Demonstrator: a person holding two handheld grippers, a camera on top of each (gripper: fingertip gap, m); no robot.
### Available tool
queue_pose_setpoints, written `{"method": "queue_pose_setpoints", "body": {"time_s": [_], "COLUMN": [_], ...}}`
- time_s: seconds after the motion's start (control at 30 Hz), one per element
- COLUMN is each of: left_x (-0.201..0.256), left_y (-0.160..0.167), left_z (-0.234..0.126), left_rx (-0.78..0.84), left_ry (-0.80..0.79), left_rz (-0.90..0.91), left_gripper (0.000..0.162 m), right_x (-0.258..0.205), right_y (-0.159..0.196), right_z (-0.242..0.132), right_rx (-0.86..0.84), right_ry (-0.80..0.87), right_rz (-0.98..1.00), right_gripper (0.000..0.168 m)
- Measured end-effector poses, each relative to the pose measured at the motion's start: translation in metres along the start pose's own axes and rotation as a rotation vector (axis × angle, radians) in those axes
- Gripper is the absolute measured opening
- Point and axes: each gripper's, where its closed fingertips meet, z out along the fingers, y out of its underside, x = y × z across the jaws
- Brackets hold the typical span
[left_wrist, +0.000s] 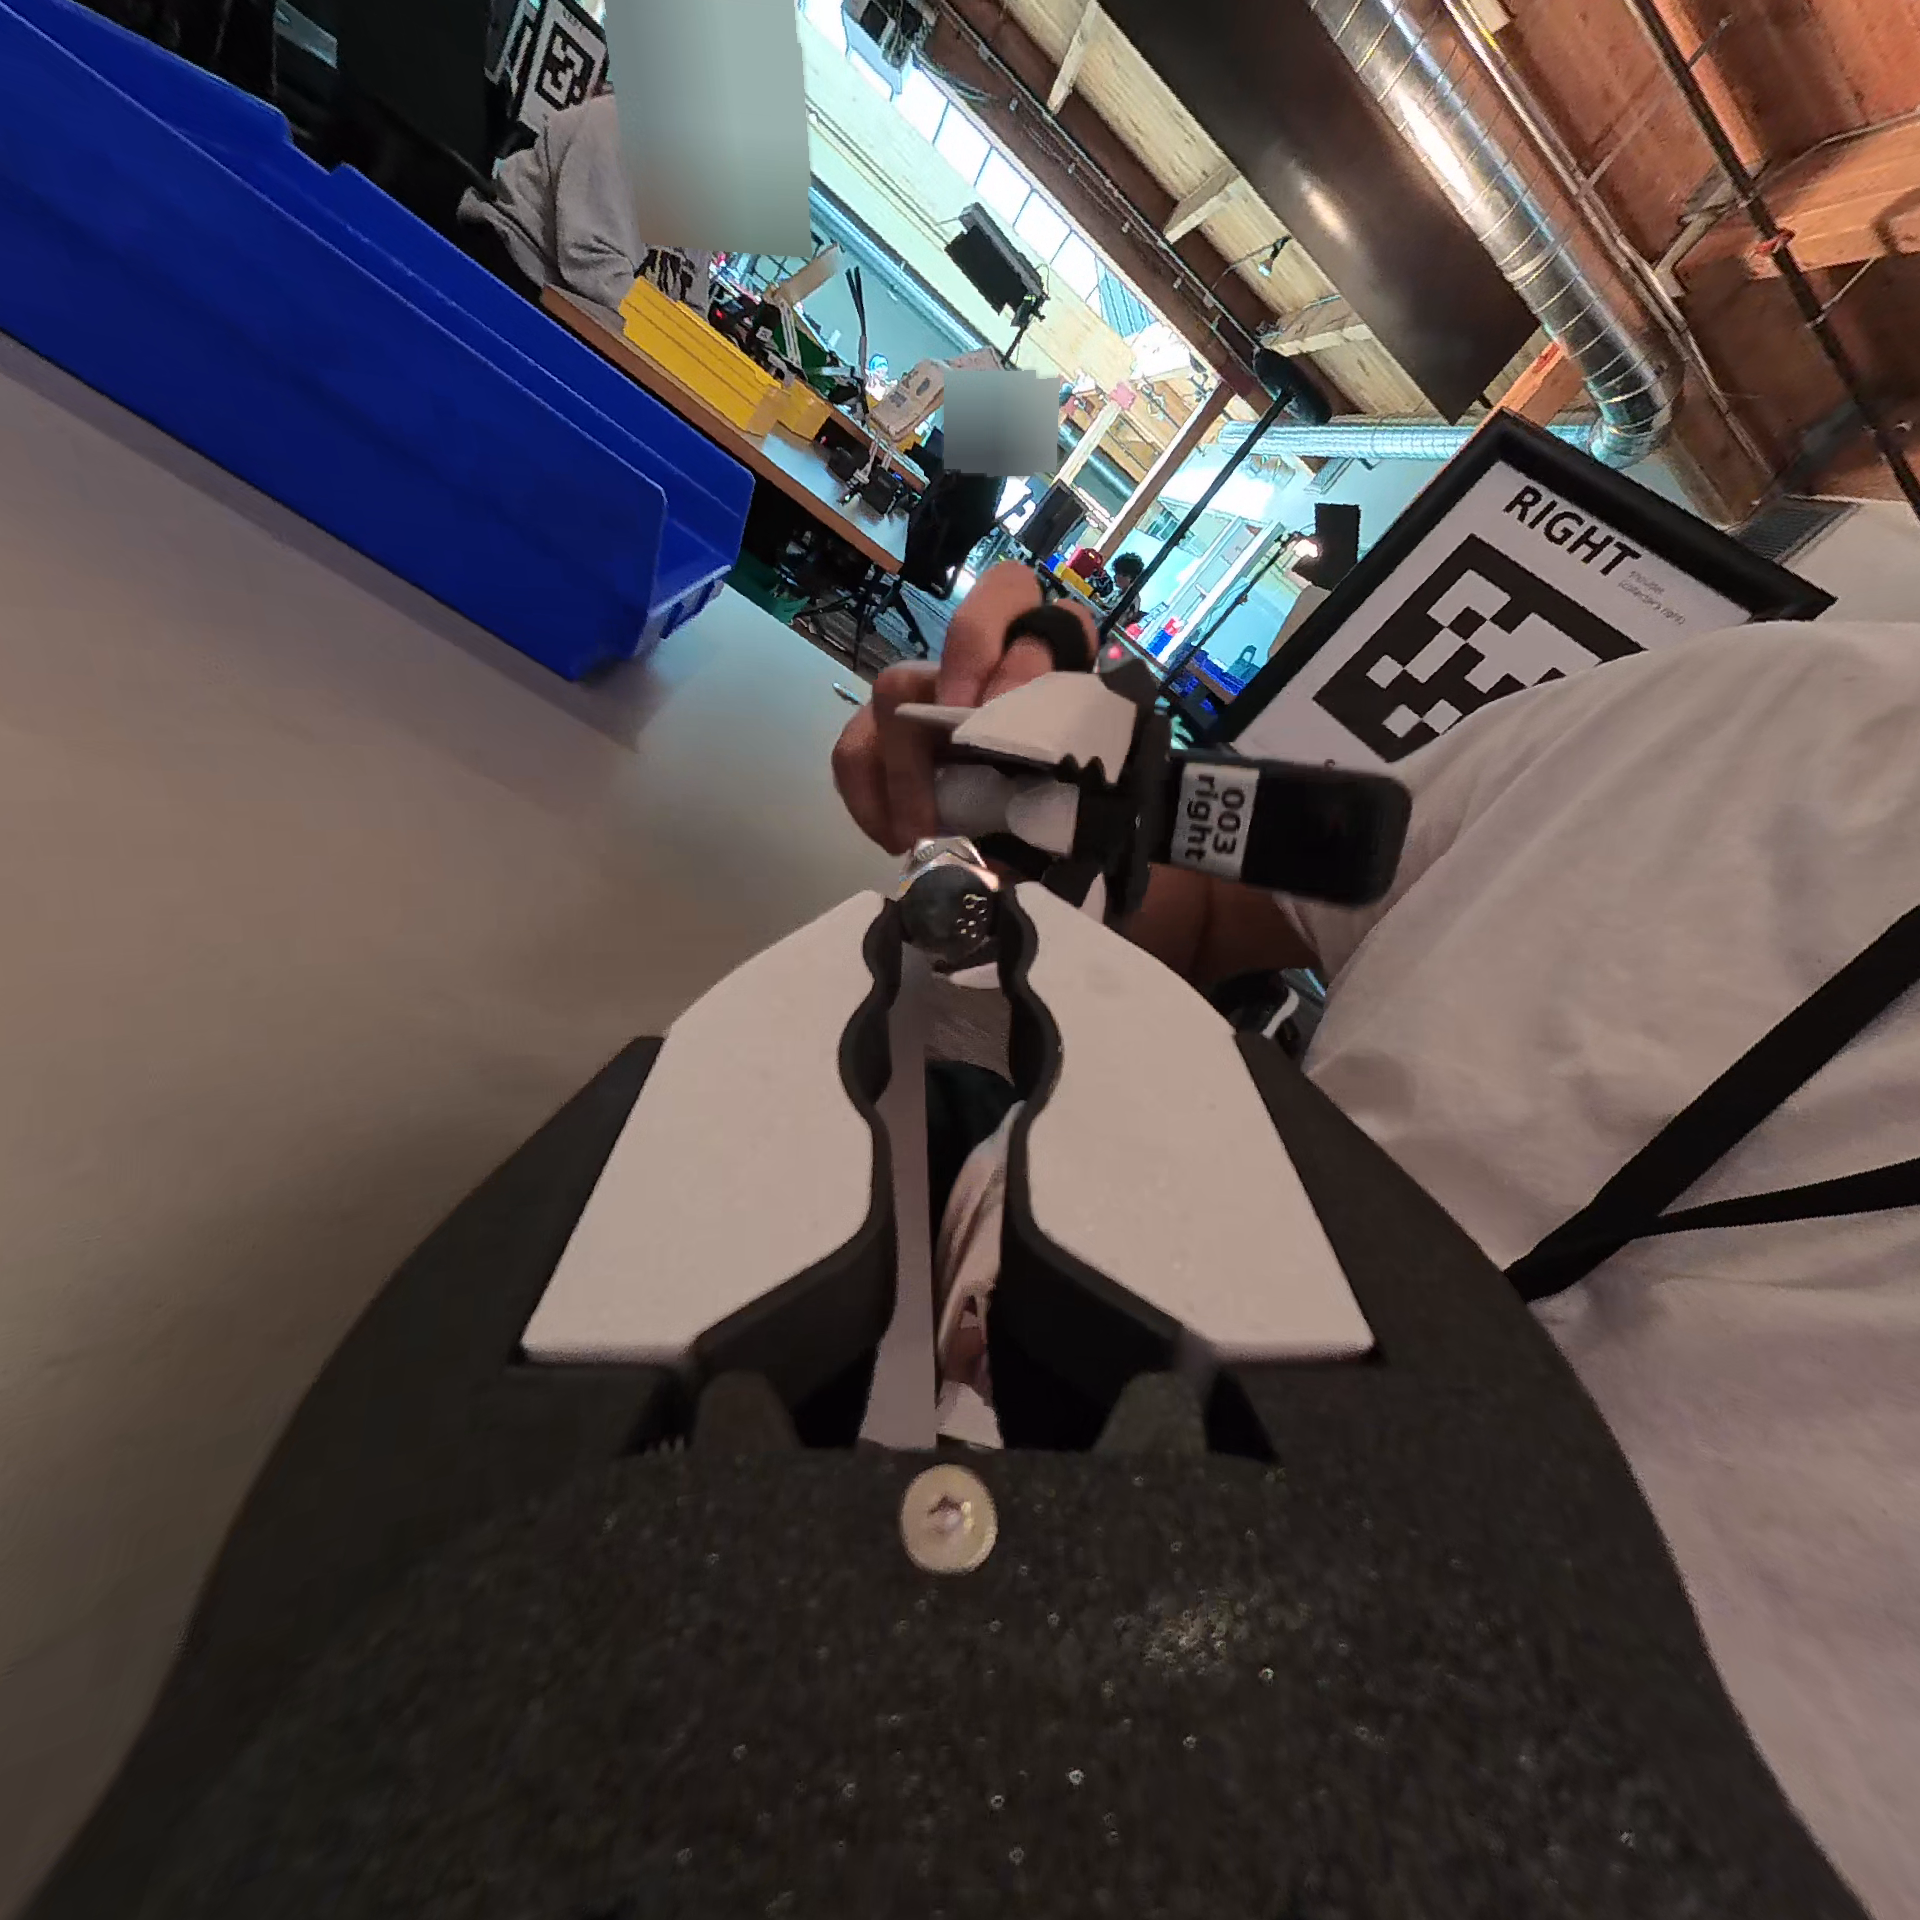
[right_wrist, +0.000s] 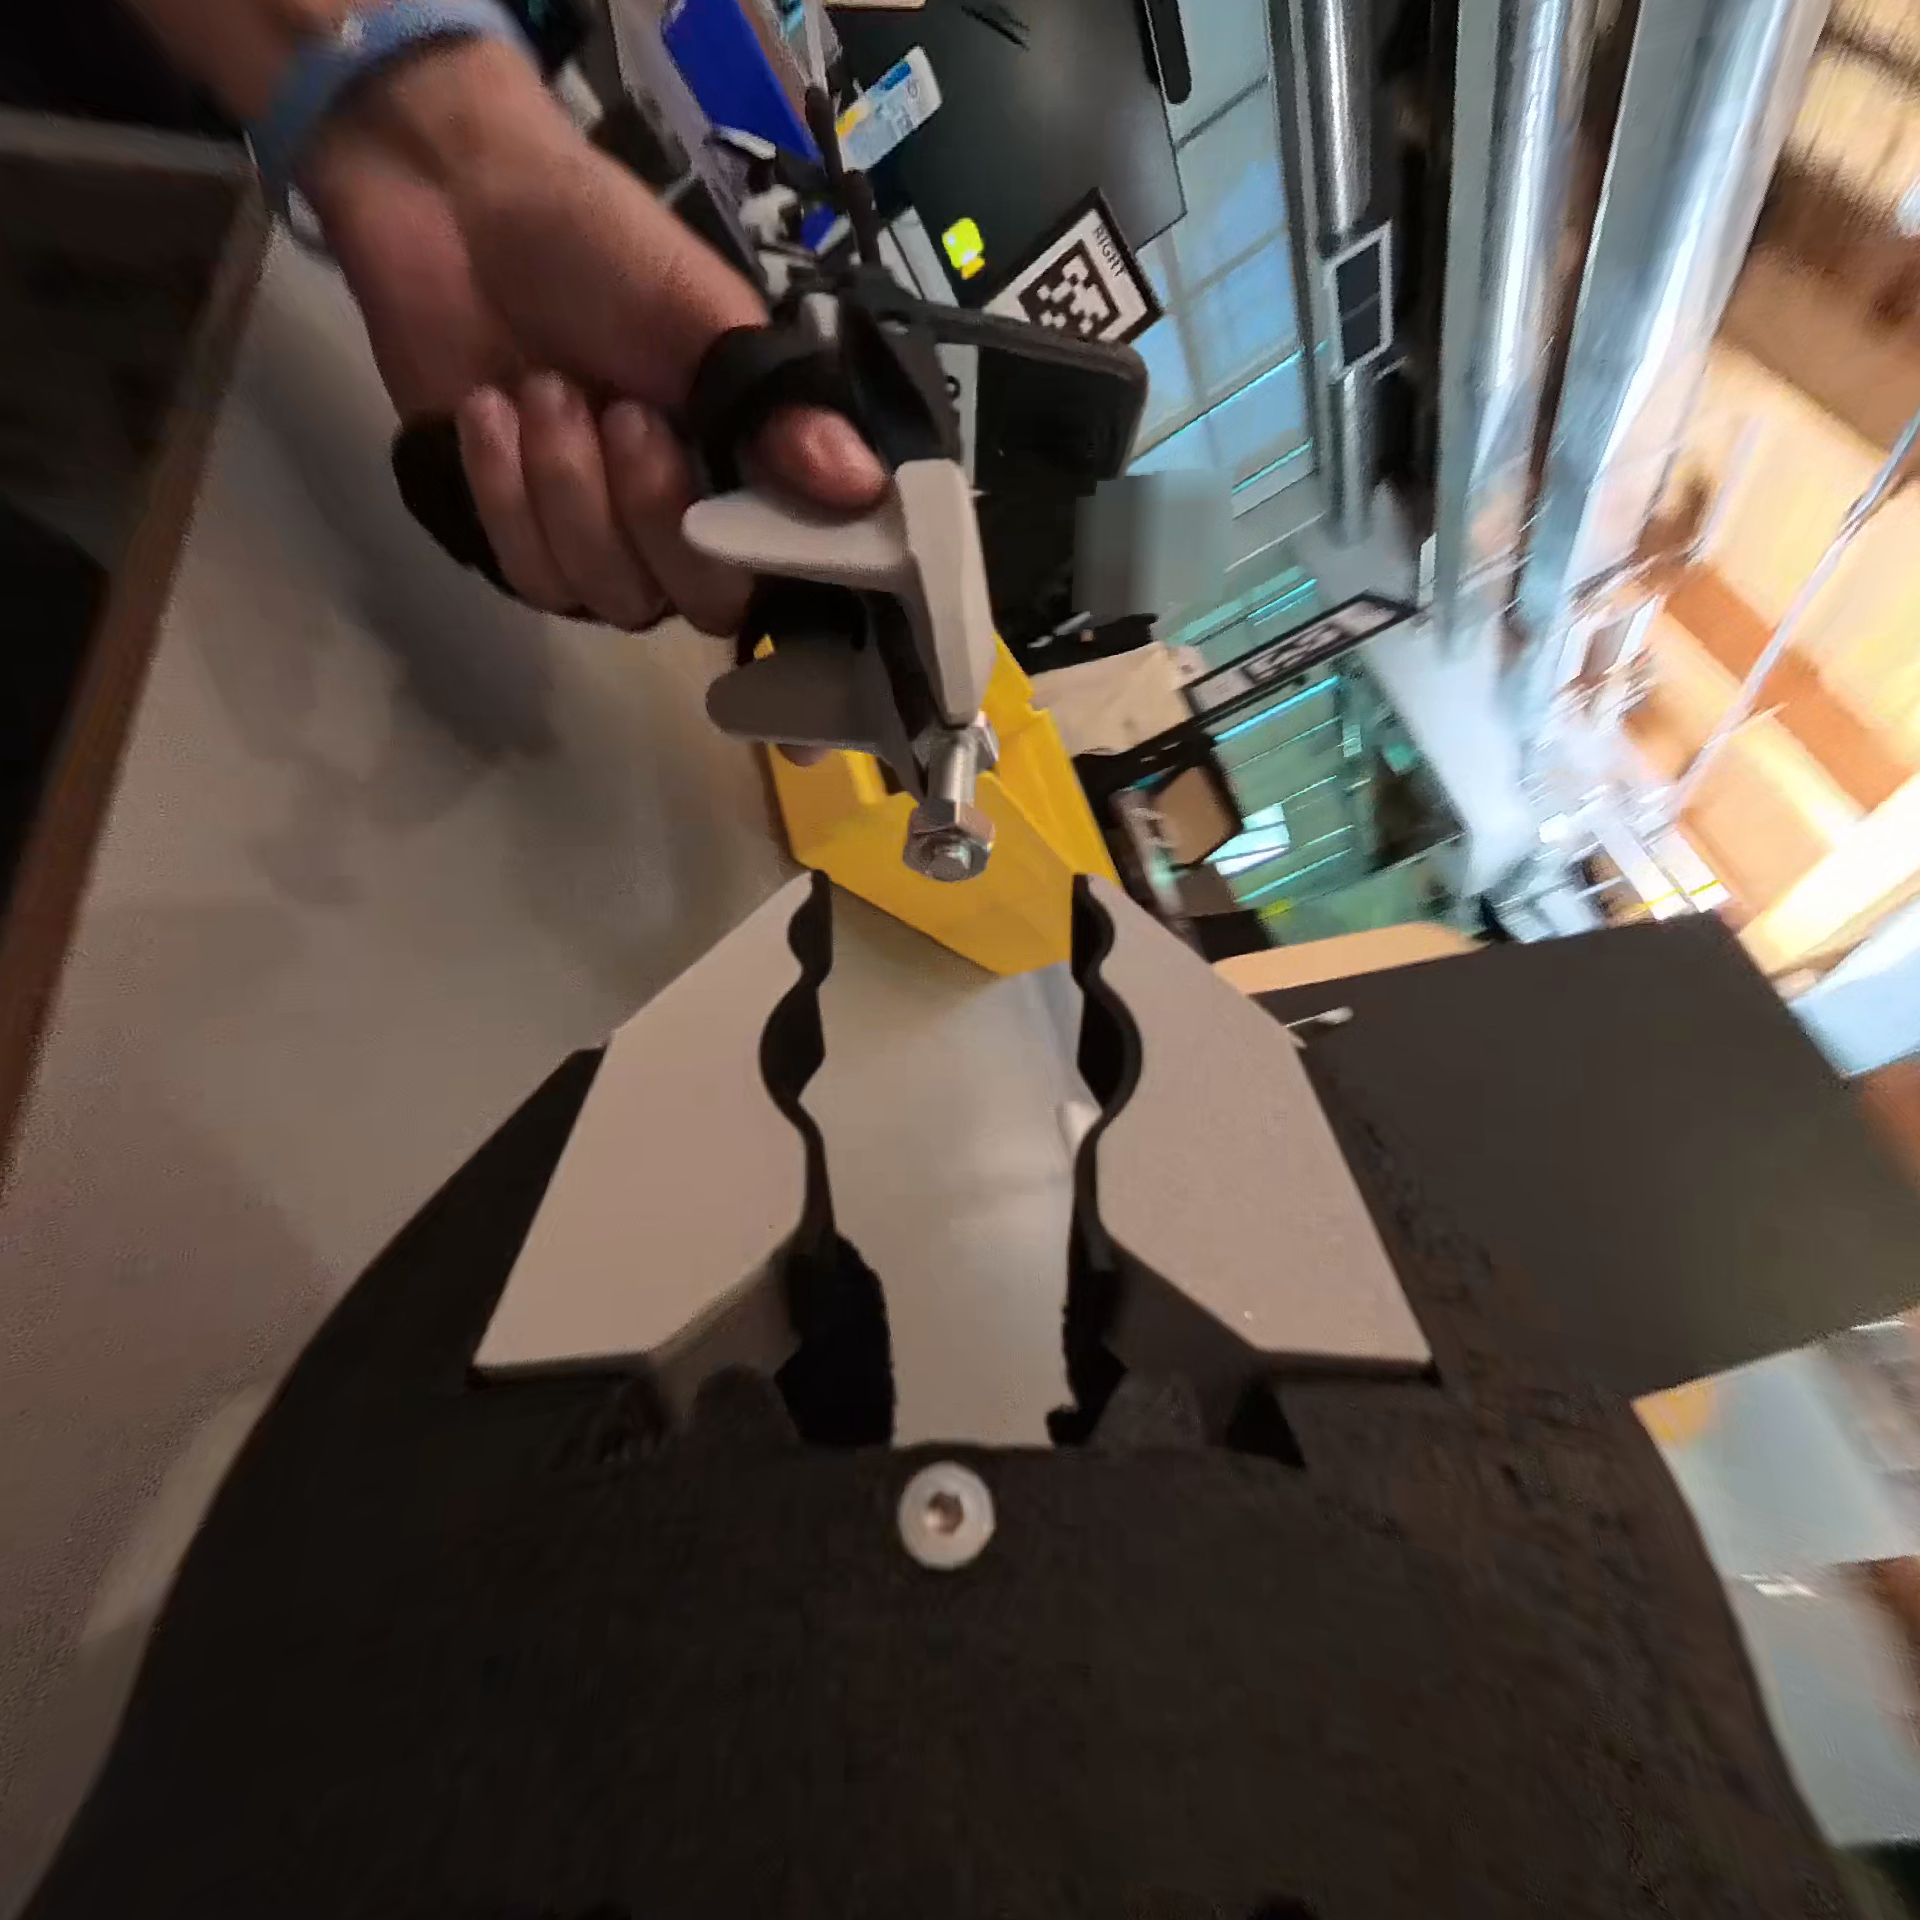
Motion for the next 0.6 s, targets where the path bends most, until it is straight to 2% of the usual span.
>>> {"method": "queue_pose_setpoints", "body": {"time_s": [0.13, 0.17, 0.2, 0.23, 0.27, 0.4, 0.6], "left_x": [0.006, 0.009, 0.01, 0.012, 0.013, 0.018, 0.018], "left_y": [0.002, 0.001, 0.001, 0.001, 0.002, 0.002, 0.0], "left_z": [0.006, 0.007, 0.008, 0.008, 0.008, 0.01, 0.009], "left_rx": [0.005, 0.015, 0.019, 0.017, 0.014, 0.009, 0.002], "left_ry": [0.049, 0.066, 0.078, 0.087, 0.092, 0.094, 0.037], "left_rz": [-0.04, -0.055, -0.063, -0.066, -0.062, -0.022, 0.095], "left_gripper": [0.017, 0.017, 0.017, 0.017, 0.017, 0.017, 0.017], "right_x": [-0.003, -0.004, 0.0, 0.003, 0.003, 0.002, -0.008], "right_y": [-0.002, 0.0, -0.001, -0.005, -0.005, -0.007, -0.01], "right_z": [0.006, 0.008, 0.006, 0.004, 0.004, 0.002, 0.004], "right_rx": [-0.046, -0.064, -0.065, -0.053, -0.048, -0.015, 0.084], "right_ry": [0.09, 0.099, 0.148, 0.171, 0.16, 0.039, -0.306], "right_rz": [-0.263, -0.296, -0.316, -0.331, -0.314, 0.007, 0.865], "right_gripper": [0.038, 0.035, 0.023, 0.017, 0.017, 0.017, 0.016]}}
